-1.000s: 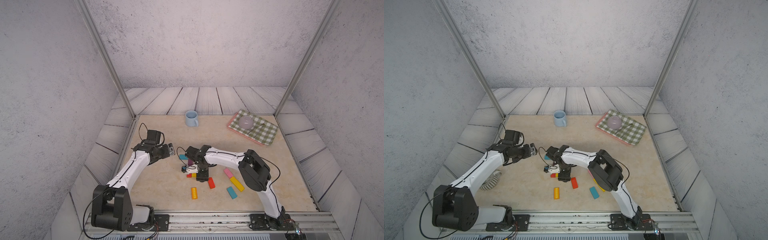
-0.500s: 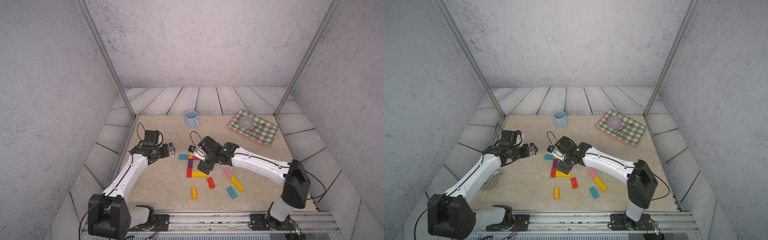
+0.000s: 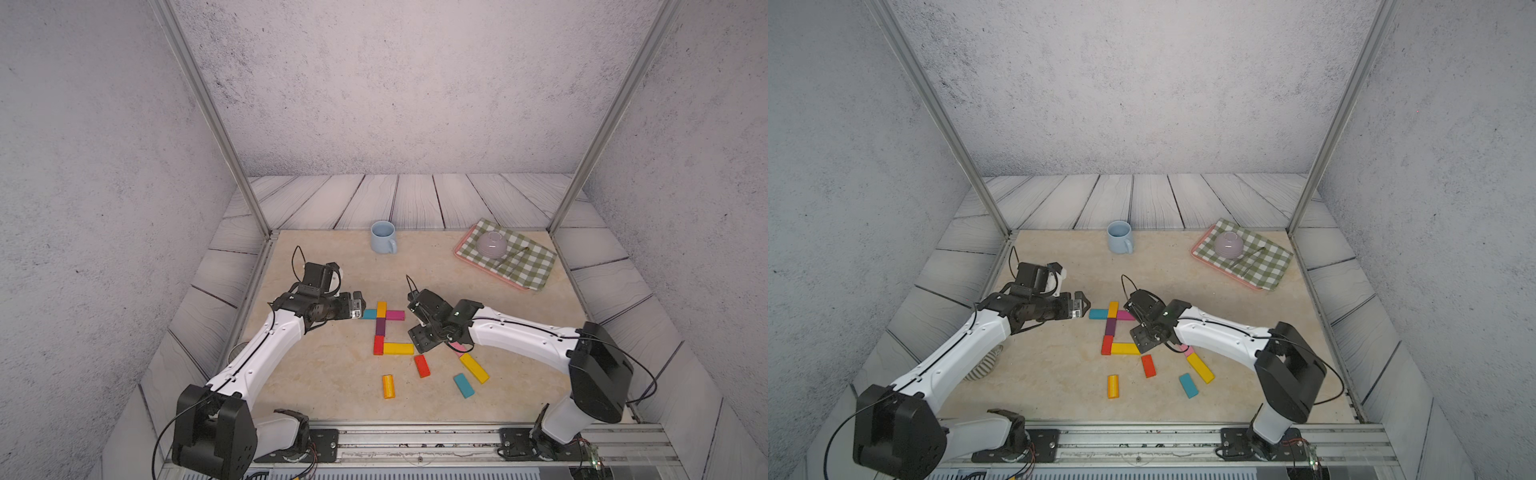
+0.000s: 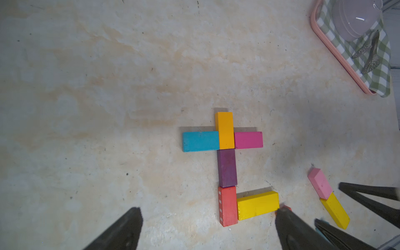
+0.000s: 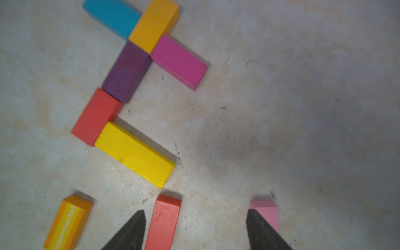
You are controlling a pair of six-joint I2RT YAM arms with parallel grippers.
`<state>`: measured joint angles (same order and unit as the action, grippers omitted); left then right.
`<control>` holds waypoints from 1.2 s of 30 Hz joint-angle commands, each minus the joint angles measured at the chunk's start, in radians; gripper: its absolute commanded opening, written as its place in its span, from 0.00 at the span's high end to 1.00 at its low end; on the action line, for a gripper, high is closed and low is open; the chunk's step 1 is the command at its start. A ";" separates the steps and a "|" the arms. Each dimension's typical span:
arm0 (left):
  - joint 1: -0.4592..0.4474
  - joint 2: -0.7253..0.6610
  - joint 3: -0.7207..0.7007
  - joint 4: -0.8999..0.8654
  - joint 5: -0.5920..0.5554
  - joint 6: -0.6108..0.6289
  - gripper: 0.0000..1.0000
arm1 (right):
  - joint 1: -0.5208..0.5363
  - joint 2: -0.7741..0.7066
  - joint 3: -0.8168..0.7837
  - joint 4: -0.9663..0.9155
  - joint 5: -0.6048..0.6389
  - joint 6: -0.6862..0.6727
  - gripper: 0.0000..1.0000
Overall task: Assemble the letter t with building blocks
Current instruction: Pick up the building block from the center of the board.
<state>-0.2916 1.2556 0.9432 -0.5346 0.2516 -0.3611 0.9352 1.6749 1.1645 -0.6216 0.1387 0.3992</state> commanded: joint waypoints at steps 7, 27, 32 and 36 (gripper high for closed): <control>-0.003 0.008 0.013 -0.012 -0.018 0.008 0.00 | 0.009 0.070 -0.022 -0.092 -0.069 0.088 0.30; -0.001 0.008 0.015 -0.022 -0.062 0.004 0.01 | 0.066 0.145 0.016 -0.138 -0.116 0.113 0.35; -0.001 0.011 0.018 -0.024 -0.055 0.005 0.01 | 0.076 0.179 0.038 -0.161 -0.112 0.116 0.36; -0.001 0.010 0.016 -0.023 -0.057 0.005 0.01 | 0.077 0.192 0.045 -0.166 -0.115 0.118 0.38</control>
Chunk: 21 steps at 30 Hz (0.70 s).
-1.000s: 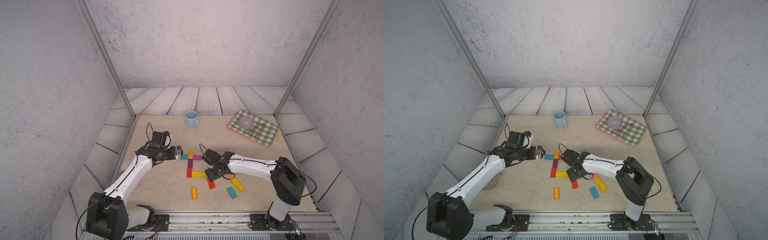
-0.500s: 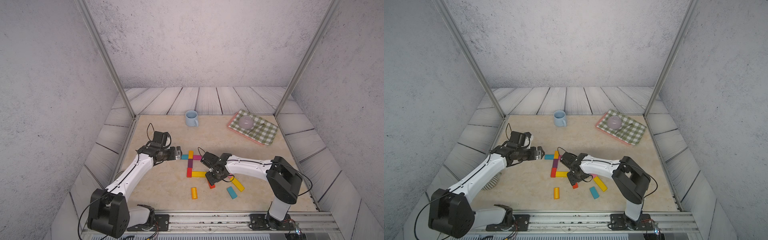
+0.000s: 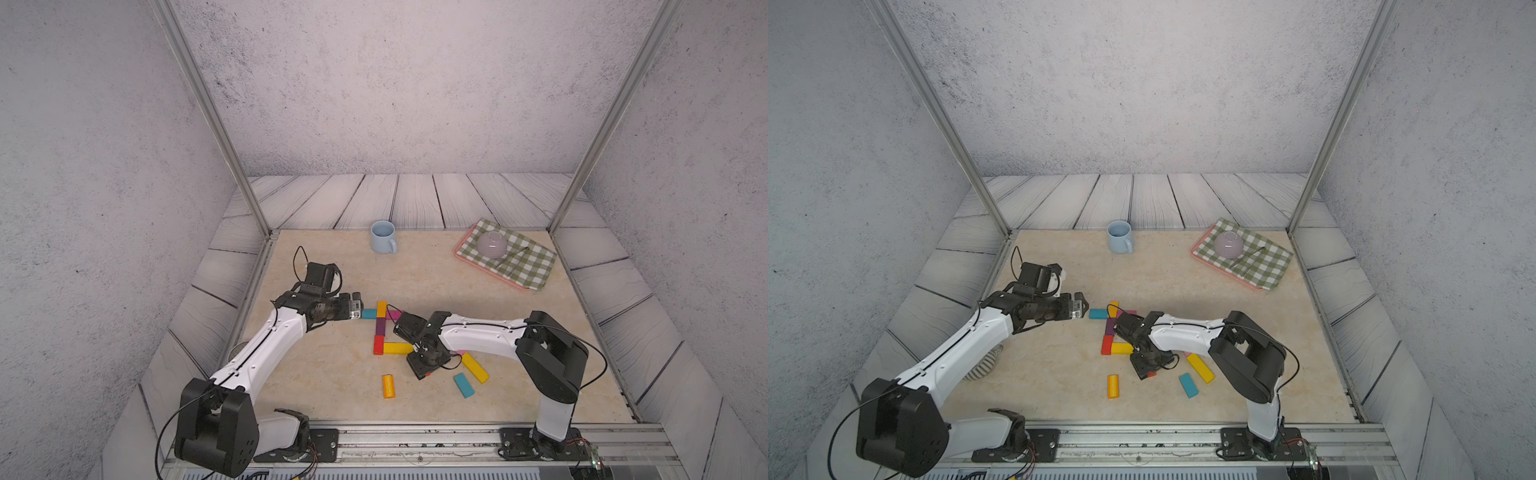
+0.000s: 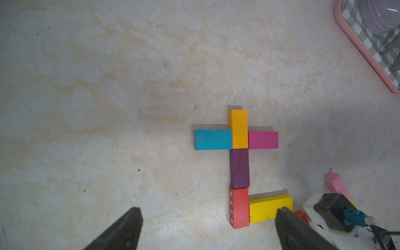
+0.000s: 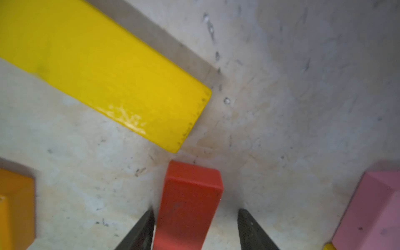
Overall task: Assemble the letter t with building blocks
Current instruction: Pick up the building block from the center of the board.
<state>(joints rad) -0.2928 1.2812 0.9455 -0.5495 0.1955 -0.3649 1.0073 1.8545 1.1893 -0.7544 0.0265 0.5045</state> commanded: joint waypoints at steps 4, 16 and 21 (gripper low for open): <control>0.000 -0.014 0.015 -0.010 0.000 0.010 0.01 | 0.006 0.021 0.027 -0.040 -0.002 0.012 0.45; 0.000 -0.002 0.020 -0.017 0.007 0.012 0.01 | 0.005 0.019 0.036 -0.068 -0.005 0.025 0.75; 0.000 -0.002 0.021 -0.018 0.004 0.013 0.01 | 0.005 -0.019 0.058 -0.114 0.047 0.043 0.80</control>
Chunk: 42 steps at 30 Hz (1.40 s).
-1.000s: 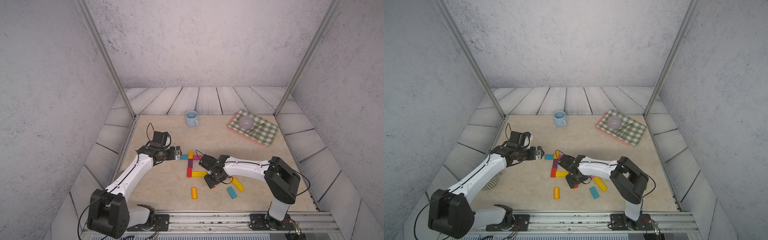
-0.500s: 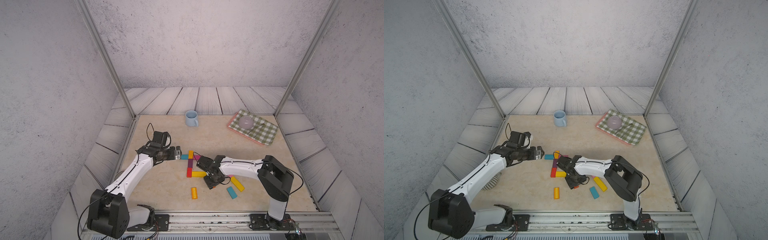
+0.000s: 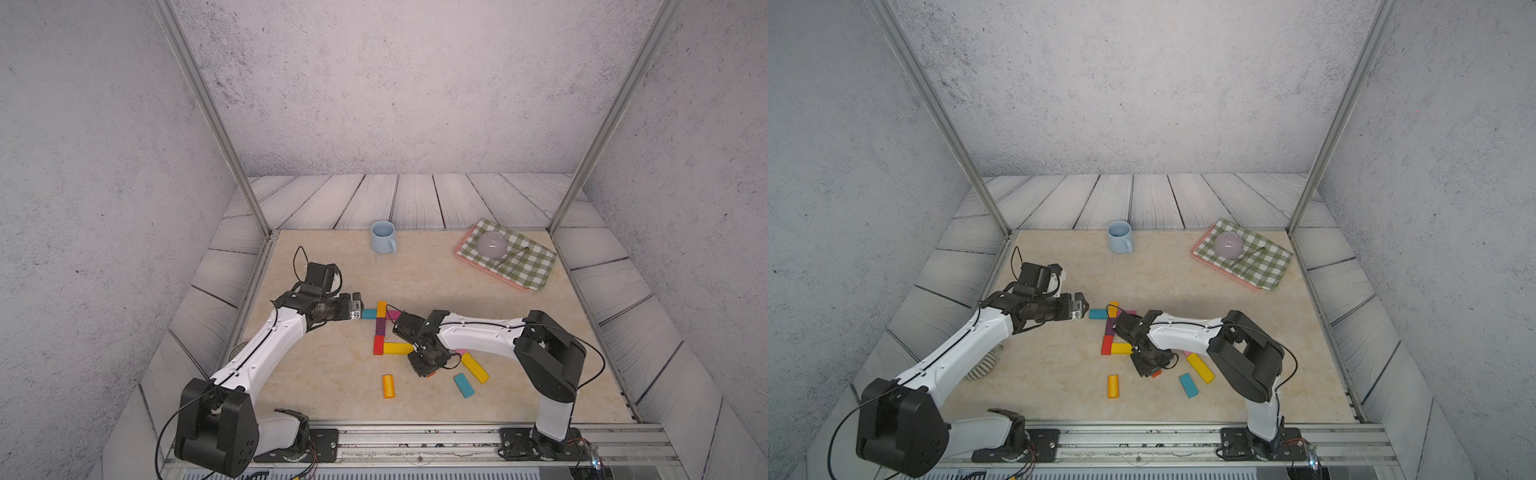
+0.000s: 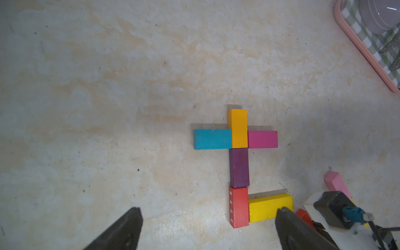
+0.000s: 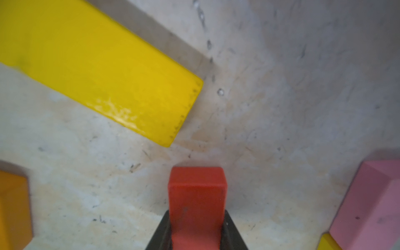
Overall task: Assemble the letter t with building blocks
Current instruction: Pick up the building block from the center of the board, then place the building block at the center of the board.
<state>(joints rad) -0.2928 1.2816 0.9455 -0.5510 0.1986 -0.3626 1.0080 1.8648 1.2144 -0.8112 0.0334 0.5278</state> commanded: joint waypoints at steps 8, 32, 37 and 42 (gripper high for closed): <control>0.000 0.010 0.015 -0.013 0.018 0.013 0.01 | -0.158 -0.097 0.133 -0.113 0.036 -0.016 0.81; -0.083 0.197 0.127 -0.046 0.082 -0.022 0.08 | -0.471 0.321 0.576 -0.189 -0.043 -0.084 0.84; -0.165 0.234 0.211 -0.090 -0.102 0.013 0.06 | -0.490 0.335 0.573 -0.203 -0.050 -0.077 0.83; -0.226 0.203 0.202 -0.086 -0.272 0.050 0.01 | -0.500 0.338 0.561 -0.201 -0.064 -0.061 0.83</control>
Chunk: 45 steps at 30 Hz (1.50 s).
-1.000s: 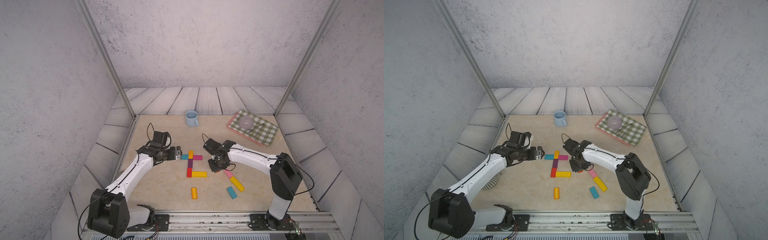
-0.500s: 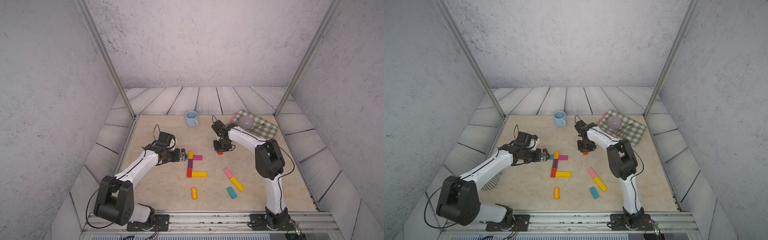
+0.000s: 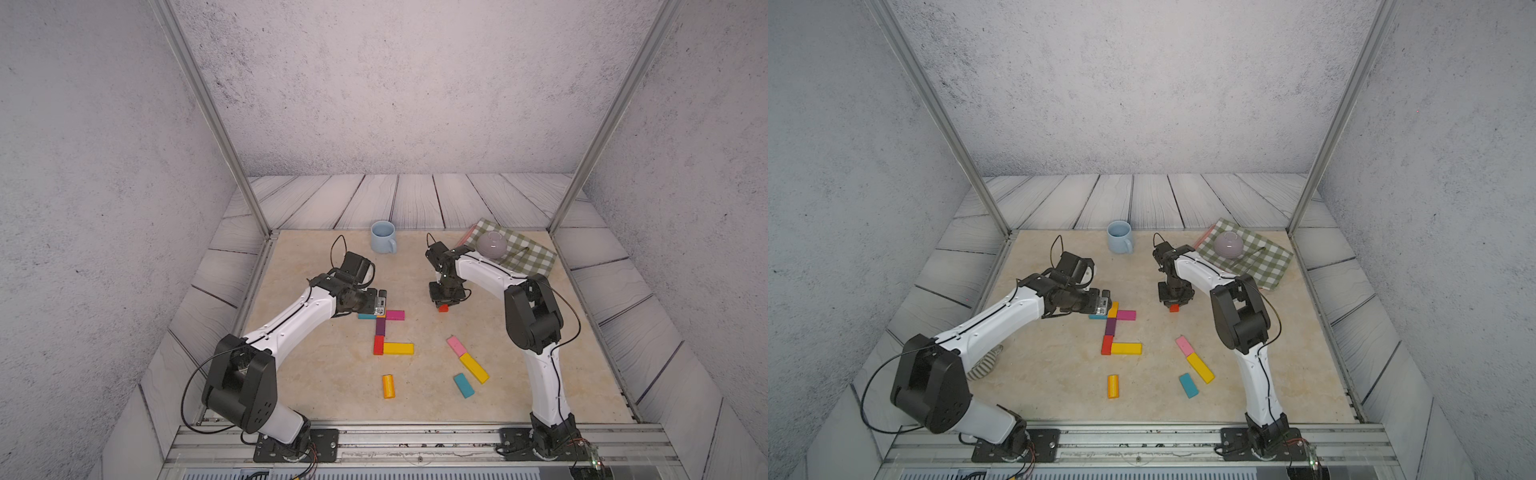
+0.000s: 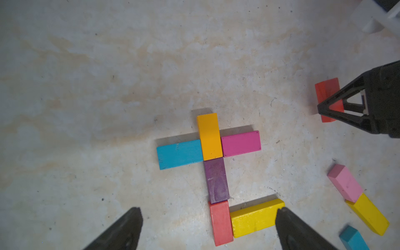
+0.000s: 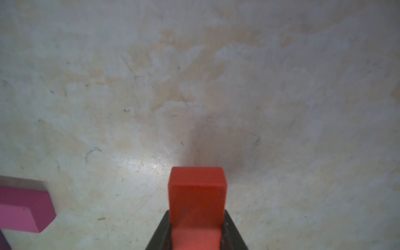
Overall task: Assemble the letter t with building blocks
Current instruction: Place the building block at the center of the board.
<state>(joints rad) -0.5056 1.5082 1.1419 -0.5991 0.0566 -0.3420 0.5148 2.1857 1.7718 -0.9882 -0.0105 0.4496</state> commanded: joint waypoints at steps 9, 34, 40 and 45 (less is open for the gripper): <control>-0.012 -0.090 -0.064 0.029 -0.074 0.013 0.01 | -0.006 0.010 -0.036 0.005 -0.062 0.049 0.83; -0.010 -0.094 -0.068 0.058 -0.024 0.021 0.01 | 0.004 0.026 -0.064 0.020 -0.020 0.121 0.53; -0.010 -0.093 -0.072 0.059 -0.030 0.018 0.01 | 0.005 0.011 -0.062 0.031 -0.038 0.116 0.48; -0.010 -0.092 -0.072 0.058 -0.034 0.018 0.01 | 0.024 -0.157 -0.167 0.193 -0.051 0.021 0.40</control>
<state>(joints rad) -0.5182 1.4239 1.0737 -0.5411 0.0364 -0.3286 0.5262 2.1475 1.6508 -0.8730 -0.0586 0.5266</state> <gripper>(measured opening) 0.993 0.600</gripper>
